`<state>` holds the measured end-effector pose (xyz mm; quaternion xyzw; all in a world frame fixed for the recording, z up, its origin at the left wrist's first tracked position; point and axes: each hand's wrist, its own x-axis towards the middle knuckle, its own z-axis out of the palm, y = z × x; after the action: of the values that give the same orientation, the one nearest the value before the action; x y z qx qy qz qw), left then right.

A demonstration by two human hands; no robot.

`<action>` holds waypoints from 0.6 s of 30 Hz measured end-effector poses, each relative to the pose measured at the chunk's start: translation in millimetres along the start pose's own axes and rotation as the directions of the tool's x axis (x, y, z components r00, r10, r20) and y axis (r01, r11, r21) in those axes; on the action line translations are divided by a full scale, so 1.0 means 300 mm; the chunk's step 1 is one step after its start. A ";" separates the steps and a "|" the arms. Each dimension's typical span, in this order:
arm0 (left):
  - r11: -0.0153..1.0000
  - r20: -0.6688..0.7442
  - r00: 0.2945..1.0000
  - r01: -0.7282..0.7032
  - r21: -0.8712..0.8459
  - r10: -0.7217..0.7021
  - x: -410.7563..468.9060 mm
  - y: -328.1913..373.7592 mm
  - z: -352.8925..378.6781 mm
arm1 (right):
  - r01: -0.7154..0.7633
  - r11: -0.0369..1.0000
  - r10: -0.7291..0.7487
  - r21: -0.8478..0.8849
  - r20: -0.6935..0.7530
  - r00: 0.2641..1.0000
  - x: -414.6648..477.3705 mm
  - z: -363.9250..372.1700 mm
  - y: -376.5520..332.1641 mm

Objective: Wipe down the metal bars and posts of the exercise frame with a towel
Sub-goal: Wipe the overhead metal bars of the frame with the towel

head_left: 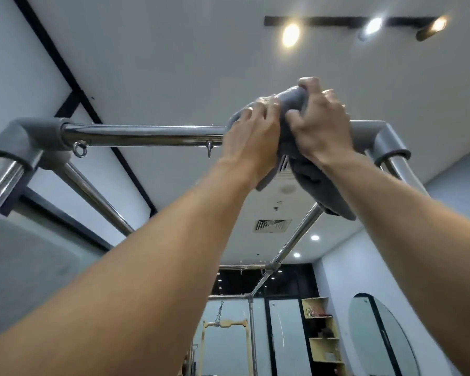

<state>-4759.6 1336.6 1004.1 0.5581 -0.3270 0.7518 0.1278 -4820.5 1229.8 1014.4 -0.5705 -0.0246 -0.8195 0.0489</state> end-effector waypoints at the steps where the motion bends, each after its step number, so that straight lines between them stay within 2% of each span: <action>1: 0.999 -0.003 0.999 0.051 0.003 -0.051 0.007 -0.016 -0.012 | 0.021 1.000 -0.021 0.001 0.003 1.000 -0.005 0.018 -0.042; 3: 0.987 -0.008 0.988 0.155 -0.033 -0.155 -0.003 -0.061 -0.035 | 0.175 0.982 -0.178 0.065 0.048 0.983 -0.058 0.043 -0.096; 5: 0.987 0.001 0.988 0.155 -0.043 -0.155 -0.043 -0.075 -0.055 | 0.272 0.951 -0.288 0.151 0.099 0.953 -0.122 0.031 -0.083; 7: 0.998 0.015 0.998 0.062 0.005 -0.062 -0.082 -0.054 -0.063 | 0.262 0.953 -0.275 0.149 0.072 0.959 -0.133 -0.002 -0.034; 9: 0.999 0.048 0.999 -0.006 0.032 0.004 -0.081 -0.051 -0.065 | 0.168 0.982 -0.171 0.089 0.030 0.985 -0.100 -0.014 -0.025; 12: 0.997 -0.010 1.000 0.004 0.071 -0.003 -0.040 -0.096 -0.092 | 0.067 0.996 -0.071 0.064 0.055 0.996 -0.015 0.030 -0.121; 15: 0.989 -0.040 0.995 0.091 0.113 -0.087 -0.052 -0.185 -0.134 | 0.132 0.973 -0.160 0.191 0.139 0.977 -0.016 0.089 -0.262; 18: 0.992 -0.015 0.992 0.123 0.041 -0.123 -0.126 -0.254 -0.162 | 0.220 0.943 -0.261 0.251 0.142 0.955 -0.088 0.099 -0.306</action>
<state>-4740.8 1431.3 988.0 0.5750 -0.2755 0.7526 0.1644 -4793.7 1325.3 1001.3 -0.6226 -0.1942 -0.7580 0.0123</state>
